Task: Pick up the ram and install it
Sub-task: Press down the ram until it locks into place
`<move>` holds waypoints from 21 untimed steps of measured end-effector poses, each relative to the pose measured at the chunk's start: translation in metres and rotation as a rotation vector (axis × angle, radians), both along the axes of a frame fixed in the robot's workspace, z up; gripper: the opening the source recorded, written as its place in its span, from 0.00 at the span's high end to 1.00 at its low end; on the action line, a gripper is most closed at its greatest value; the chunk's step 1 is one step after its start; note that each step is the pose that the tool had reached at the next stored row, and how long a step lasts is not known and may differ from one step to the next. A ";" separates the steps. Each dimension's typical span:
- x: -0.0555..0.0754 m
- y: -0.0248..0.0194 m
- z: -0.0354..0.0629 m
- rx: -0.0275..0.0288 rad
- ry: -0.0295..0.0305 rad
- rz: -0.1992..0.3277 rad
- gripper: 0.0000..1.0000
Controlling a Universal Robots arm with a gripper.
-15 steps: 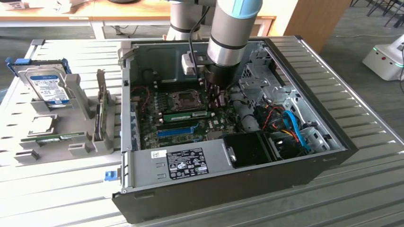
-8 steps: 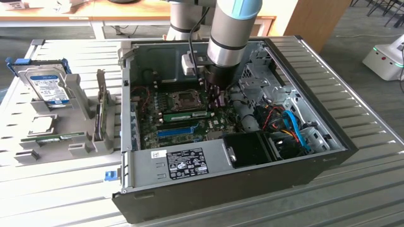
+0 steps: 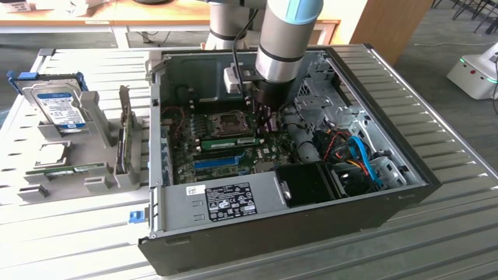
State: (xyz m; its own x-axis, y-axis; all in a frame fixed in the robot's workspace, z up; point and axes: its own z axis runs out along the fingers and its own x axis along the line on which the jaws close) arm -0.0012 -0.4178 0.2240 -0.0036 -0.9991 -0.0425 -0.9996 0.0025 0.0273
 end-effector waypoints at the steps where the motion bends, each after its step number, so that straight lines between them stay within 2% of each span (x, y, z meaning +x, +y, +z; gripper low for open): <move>1: 0.000 0.0000 -0.0001 0.0000 0.0000 0.000 0.89; 17: 0.000 0.0001 -0.0009 0.0006 -0.0002 0.000 0.89; 21: 0.000 0.0001 0.0032 0.0003 0.0026 0.000 0.89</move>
State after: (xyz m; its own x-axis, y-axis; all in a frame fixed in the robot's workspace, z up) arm -0.0011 -0.4178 0.2271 -0.0037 -0.9991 -0.0428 -0.9996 0.0025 0.0299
